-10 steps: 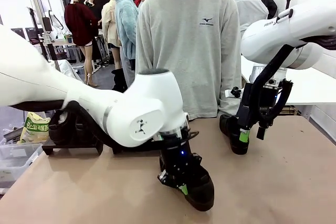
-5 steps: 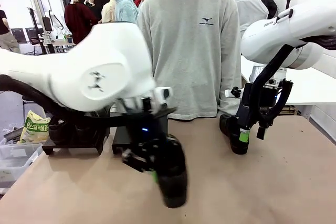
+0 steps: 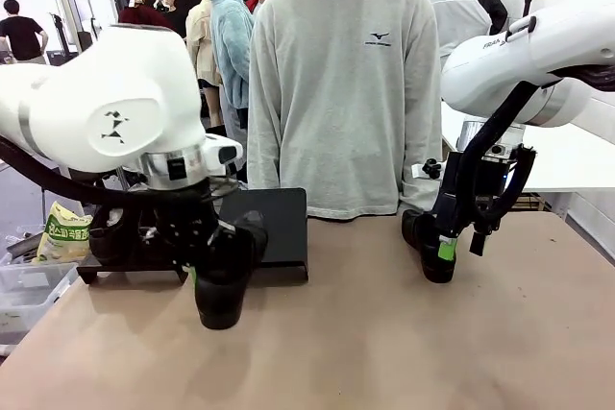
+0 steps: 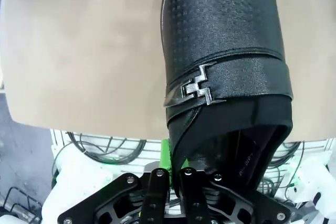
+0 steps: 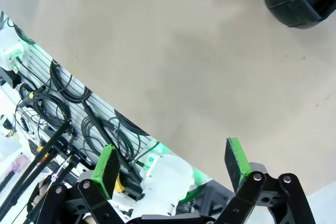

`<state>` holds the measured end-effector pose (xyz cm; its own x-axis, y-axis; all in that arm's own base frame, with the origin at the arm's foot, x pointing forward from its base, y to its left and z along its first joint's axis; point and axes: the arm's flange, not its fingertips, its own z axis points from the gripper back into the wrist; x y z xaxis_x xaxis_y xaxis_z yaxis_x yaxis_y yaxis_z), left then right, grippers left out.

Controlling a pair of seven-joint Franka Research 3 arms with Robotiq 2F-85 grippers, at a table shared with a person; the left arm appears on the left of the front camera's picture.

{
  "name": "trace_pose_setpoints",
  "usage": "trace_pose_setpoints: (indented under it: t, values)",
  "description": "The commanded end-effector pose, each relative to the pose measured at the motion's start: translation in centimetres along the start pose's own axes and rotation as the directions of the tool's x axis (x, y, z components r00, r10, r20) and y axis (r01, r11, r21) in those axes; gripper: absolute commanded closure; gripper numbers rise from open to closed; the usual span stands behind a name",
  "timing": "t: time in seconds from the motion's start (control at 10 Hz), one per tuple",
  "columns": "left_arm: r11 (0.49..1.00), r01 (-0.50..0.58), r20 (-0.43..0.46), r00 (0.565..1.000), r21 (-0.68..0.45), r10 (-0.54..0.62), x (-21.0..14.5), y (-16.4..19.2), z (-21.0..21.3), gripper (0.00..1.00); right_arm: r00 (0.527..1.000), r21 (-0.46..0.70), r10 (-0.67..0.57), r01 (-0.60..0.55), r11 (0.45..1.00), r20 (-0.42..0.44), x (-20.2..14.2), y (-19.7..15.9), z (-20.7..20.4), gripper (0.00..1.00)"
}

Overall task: Organize the shoes by placing them on the stand.
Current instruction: Place the Shoe from the middle of the table onto the Shoes Stand.

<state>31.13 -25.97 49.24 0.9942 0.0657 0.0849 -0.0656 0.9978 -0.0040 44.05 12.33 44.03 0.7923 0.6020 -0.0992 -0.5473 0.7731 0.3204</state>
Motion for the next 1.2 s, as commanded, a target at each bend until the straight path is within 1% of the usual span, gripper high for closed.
trace_pose_setpoints:
  t: [0.0, 0.2, 0.3, 0.4, 0.5, 0.6, 0.7, 0.8, 1.0, 1.1]
  values:
    - [1.000, 0.023, -0.028, 0.999, 0.016, -0.022, -1.0, -1.1, -0.8, 1.00, 1.000, -0.006, 0.000, 0.000, 1.000, -0.009, -0.1, 0.1, 0.1, 0.00]
    - [1.000, 0.023, -0.028, 0.999, 0.016, -0.022, -1.0, -1.1, -0.8, 1.00, 1.000, -0.006, 0.000, 0.000, 1.000, -0.009, -0.1, 0.1, 0.1, 0.00]
    - [1.000, 0.008, -0.009, 1.000, 0.009, -0.008, -0.3, -0.3, -0.5, 1.00, 1.000, -0.006, 0.000, 0.000, 1.000, -0.009, -0.1, 0.1, 0.1, 0.00]
    - [0.999, -0.044, 0.127, 0.991, 0.004, 0.043, 0.8, 0.7, -0.6, 1.00, 1.000, -0.006, 0.000, 0.000, 1.000, -0.009, -0.1, 0.1, 0.1, 0.00]
    - [0.997, -0.057, 0.253, 0.965, -0.059, 0.071, 3.1, 1.3, -0.7, 1.00, 1.000, -0.006, 0.000, 0.000, 1.000, -0.009, -0.1, 0.1, 0.1, 0.00]
    - [0.995, -0.037, 0.302, 0.951, -0.089, 0.062, 4.9, 1.5, -1.2, 1.00, 1.000, -0.006, 0.000, 0.000, 1.000, -0.009, -0.1, 0.1, 0.1, 0.00]
    - [0.994, -0.042, 0.348, 0.935, -0.102, 0.076, 6.4, 1.9, -1.9, 1.00, 1.000, -0.006, 0.000, 0.000, 1.000, -0.009, -0.1, 0.1, 0.1, 0.00]
    - [0.992, -0.047, 0.340, 0.937, -0.115, 0.084, 8.1, 2.3, -2.8, 1.00, 1.000, -0.006, 0.000, 0.000, 1.000, -0.009, -0.1, 0.1, 0.1, 0.00]
    - [0.994, -0.079, 0.348, 0.932, -0.073, 0.099, 11.3, 3.1, -5.2, 1.00, 1.000, -0.006, 0.000, 0.000, 1.000, -0.009, -0.1, 0.1, 0.1, 0.00]
    - [0.994, -0.088, 0.347, 0.932, -0.062, 0.105, 12.3, 3.4, -5.8, 1.00, 1.000, -0.006, 0.000, 0.000, 1.000, -0.009, -0.1, 0.1, 0.1, 0.00]
